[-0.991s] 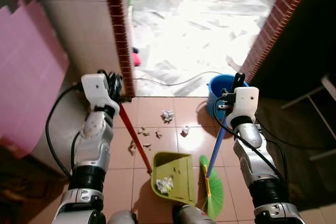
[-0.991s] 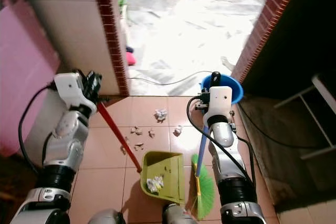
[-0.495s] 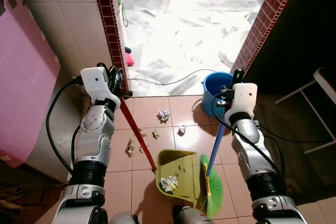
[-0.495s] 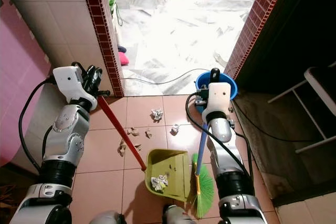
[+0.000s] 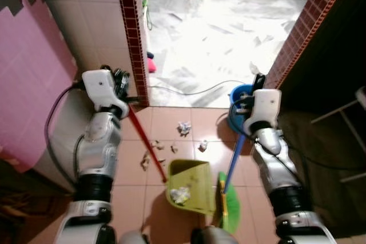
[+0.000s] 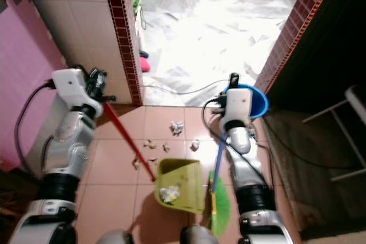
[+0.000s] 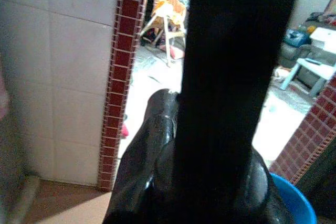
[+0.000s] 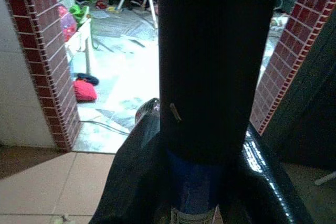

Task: Sweep floor

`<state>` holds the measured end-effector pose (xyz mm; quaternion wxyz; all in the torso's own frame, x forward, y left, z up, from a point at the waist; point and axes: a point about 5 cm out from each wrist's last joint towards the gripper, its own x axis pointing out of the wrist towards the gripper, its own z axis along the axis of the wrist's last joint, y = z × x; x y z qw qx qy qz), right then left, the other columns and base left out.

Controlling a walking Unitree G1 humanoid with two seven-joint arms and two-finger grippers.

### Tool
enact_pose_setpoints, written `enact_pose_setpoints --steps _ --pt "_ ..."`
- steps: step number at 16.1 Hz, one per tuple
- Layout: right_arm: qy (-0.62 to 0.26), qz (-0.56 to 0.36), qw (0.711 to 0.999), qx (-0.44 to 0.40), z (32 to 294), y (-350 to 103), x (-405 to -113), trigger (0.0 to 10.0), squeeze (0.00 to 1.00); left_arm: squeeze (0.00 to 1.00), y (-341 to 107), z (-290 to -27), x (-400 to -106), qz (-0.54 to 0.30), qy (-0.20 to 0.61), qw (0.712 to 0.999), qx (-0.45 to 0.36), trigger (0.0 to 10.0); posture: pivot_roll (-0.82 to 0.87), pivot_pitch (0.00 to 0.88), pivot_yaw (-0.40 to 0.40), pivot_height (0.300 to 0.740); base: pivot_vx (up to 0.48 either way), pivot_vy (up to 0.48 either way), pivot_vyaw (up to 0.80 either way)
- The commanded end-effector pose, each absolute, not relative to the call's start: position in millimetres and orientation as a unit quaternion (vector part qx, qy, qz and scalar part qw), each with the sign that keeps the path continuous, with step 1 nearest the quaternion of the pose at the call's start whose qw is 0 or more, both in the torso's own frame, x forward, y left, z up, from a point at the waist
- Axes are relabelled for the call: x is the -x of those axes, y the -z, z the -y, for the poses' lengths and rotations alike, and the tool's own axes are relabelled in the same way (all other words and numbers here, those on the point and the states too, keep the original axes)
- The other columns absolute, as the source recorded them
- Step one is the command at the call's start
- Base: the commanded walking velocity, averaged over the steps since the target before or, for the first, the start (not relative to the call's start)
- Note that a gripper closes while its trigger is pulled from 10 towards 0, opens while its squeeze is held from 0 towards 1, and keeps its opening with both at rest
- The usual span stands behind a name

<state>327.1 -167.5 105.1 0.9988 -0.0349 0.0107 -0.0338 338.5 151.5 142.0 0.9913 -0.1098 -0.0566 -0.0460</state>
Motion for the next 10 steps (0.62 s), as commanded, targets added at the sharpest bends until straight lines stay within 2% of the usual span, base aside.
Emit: enact_pose_setpoints --steps 1,4,8,10 --pt "0.037 0.012 0.998 0.039 169.8 -114.7 -331.3 10.0 0.0 0.0 -153.8 -150.8 -340.9 0.075 0.047 0.989 0.121 10.0 -0.07 0.0 -0.007 0.74 0.0 -0.345 0.0" --pt "0.041 0.014 0.998 0.043 172.3 -116.0 -332.1 10.0 0.0 0.0 -154.7 -152.5 -341.1 0.074 0.049 0.989 0.115 10.0 -0.07 0.0 -0.011 0.74 0.0 -0.347 -0.63" --pt "0.043 0.02 0.998 0.043 178.9 -116.4 -327.6 10.0 0.0 0.0 -148.2 -169.1 -335.6 0.063 0.043 0.993 0.092 10.0 -0.06 0.0 -0.008 0.74 0.0 -0.359 -0.7" --pt "0.035 0.025 0.998 0.05 180.9 -116.1 -319.5 10.0 0.0 0.0 -144.4 -170.1 -329.5 0.052 0.07 0.994 0.064 10.0 -0.06 0.0 -0.012 0.74 0.0 -0.347 0.0"
